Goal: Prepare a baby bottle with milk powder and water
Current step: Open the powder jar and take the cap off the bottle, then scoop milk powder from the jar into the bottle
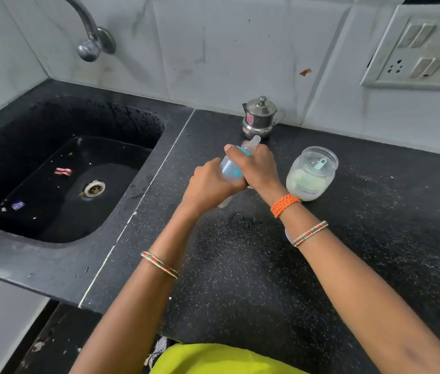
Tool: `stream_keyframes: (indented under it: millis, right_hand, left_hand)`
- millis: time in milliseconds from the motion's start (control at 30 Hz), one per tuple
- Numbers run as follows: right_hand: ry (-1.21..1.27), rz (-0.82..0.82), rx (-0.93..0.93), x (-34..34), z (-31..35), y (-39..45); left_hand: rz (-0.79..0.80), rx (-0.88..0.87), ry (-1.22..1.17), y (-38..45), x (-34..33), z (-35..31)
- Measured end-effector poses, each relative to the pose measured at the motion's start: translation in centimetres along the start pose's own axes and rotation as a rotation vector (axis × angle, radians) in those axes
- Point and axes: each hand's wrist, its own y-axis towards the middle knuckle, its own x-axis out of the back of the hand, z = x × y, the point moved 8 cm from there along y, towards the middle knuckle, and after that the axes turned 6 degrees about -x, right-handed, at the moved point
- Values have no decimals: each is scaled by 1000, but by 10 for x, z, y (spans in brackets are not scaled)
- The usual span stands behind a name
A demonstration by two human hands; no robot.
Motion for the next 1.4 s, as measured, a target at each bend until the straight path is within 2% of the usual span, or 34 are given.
stream_keyframes:
  millis: [100, 233, 267, 333, 400, 467, 500, 567, 633, 700, 833, 900, 967, 1033, 1100, 1167, 1200, 1300, 1400]
  right_hand:
    - [40, 6, 48, 3, 9, -2]
    - [139, 124, 66, 5, 18, -5]
    - [232, 192, 91, 4, 25, -9]
    - [387, 388, 190, -2, 45, -19]
    - [359, 561, 294, -10, 65, -30]
    - [335, 687, 309, -12, 74, -34]
    - [361, 764, 271, -12, 73, -35]
    - [442, 885, 143, -9, 60, -34]
    - [470, 874, 83, 1, 45, -31]
    - [468, 854, 81, 5, 41, -32]
    - [437, 979, 55, -6, 40, -48]
    - [406, 971, 70, -12, 43, -52]
    - [431, 883, 61, -13, 41, -46]
    - [502, 714, 6, -8, 30, -32]
    - [512, 472, -60, 1, 10, -17]
    - [370, 260, -98, 6, -14, -11]
    - [282, 180, -123, 7, -27, -12]
    - [0, 44, -126, 8, -58, -20]
    - [-277, 39, -60, 0, -74, -32]
  left_hand:
    - [170, 7, -176, 3, -6, -4]
    - [361, 23, -418, 1, -15, -10]
    - [453, 40, -548, -3, -20, -12]
    - [752, 35, -994, -22, -39, -29]
    - [1021, -60, -1421, -46, -48, -58]
    - [1165, -154, -1625, -59, -49, -78]
    - [1171, -188, -1647, -60, -47, -82]
    - [1119, -230, -1613, -58, -42, -78]
    - [1062, -237, -1535, -53, -37, -67]
    - [1010, -204, -1445, -50, -37, -55]
    - [940, -94, -1315, -48, -51, -36]
    - [918, -71, -1260, -46, -57, -29]
    - [866, -41, -1219, -41, -58, -20]
    - [722, -28, -1022, -30, -56, -5]
    - [435, -76, -533, -12, -47, 18]
    - [87, -126, -42, -2, -30, 37]
    - [-37, -109, 94, -2, -24, 45]
    - [-218, -34, 132, -3, -17, 66]
    - [-270, -29, -2, -4, -14, 72]
